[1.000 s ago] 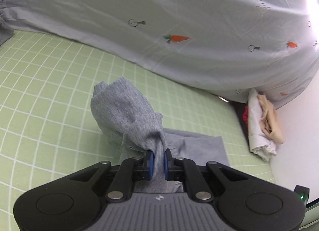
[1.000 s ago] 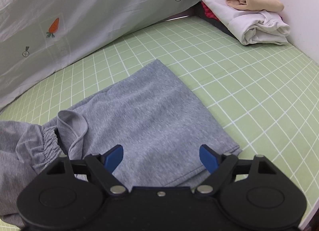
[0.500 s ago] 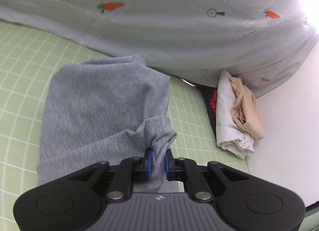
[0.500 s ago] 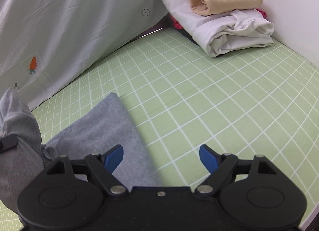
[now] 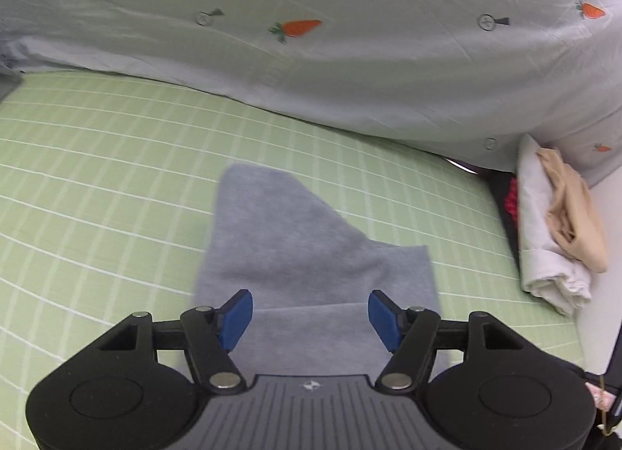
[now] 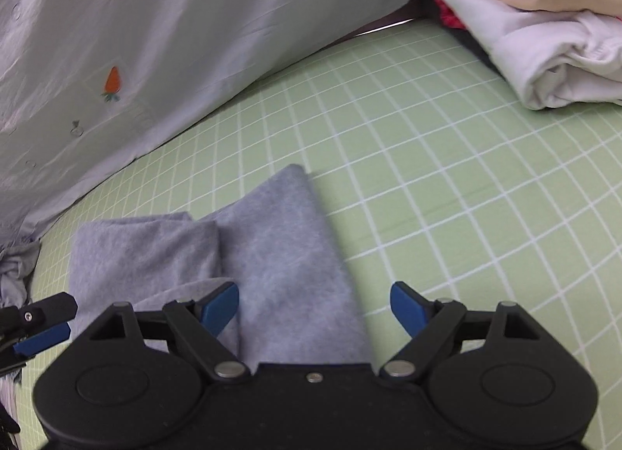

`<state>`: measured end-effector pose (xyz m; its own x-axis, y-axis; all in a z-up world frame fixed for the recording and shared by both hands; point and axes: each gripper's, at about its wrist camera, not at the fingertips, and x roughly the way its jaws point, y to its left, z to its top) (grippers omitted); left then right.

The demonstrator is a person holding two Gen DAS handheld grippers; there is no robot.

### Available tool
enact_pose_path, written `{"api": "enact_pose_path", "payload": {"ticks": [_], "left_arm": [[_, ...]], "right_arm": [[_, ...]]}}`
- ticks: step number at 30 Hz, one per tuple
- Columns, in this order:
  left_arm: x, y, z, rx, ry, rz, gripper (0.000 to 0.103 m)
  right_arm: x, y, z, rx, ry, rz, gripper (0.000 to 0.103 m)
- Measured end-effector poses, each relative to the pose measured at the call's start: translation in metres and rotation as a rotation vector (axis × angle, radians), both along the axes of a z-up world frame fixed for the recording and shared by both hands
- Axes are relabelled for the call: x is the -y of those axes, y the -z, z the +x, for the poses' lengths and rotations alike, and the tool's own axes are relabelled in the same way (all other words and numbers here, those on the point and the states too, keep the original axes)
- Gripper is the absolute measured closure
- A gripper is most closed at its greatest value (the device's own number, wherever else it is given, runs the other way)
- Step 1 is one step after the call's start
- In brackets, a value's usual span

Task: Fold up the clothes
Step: 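Press the folded sweatpants flat with both open grippers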

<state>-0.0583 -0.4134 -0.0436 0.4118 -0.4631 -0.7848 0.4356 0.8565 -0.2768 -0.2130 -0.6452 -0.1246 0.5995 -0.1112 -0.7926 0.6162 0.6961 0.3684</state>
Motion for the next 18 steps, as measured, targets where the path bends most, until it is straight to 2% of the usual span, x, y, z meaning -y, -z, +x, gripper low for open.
{"api": "enact_pose_path", "payload": {"ticks": [2, 5, 9, 11, 12, 14, 15, 16, 18], "left_arm": [[-0.015, 0.007, 0.008, 0.000, -0.034, 0.038, 0.035], [-0.029, 0.024, 0.021, -0.052, -0.052, 0.075, 0.035], [-0.036, 0.045, 0.031, -0.116, -0.031, 0.073, 0.035], [-0.036, 0.049, 0.033, -0.129, -0.016, 0.067, 0.035], [-0.036, 0.050, 0.034, -0.126, -0.005, 0.068, 0.035], [-0.033, 0.050, 0.034, -0.106, 0.015, 0.079, 0.031], [-0.032, 0.050, 0.033, -0.097, 0.024, 0.085, 0.031], [-0.031, 0.050, 0.033, -0.094, 0.028, 0.086, 0.031], [-0.030, 0.049, 0.033, -0.091, 0.027, 0.084, 0.031]], "right_arm": [[-0.012, 0.002, 0.016, 0.003, -0.054, 0.012, 0.017], [-0.031, 0.005, 0.040, 0.008, -0.135, 0.030, 0.017], [-0.048, 0.023, 0.055, -0.034, -0.176, 0.105, 0.018], [-0.054, 0.031, 0.058, -0.048, -0.180, 0.137, 0.022], [-0.056, 0.032, 0.058, -0.037, -0.186, 0.146, 0.027], [-0.062, 0.032, 0.057, -0.002, -0.220, 0.154, 0.070], [-0.066, 0.028, 0.058, 0.008, -0.254, 0.131, 0.078], [-0.070, 0.023, 0.059, 0.014, -0.289, 0.102, 0.091], [-0.076, 0.012, 0.060, 0.031, -0.353, 0.035, 0.096]]}}
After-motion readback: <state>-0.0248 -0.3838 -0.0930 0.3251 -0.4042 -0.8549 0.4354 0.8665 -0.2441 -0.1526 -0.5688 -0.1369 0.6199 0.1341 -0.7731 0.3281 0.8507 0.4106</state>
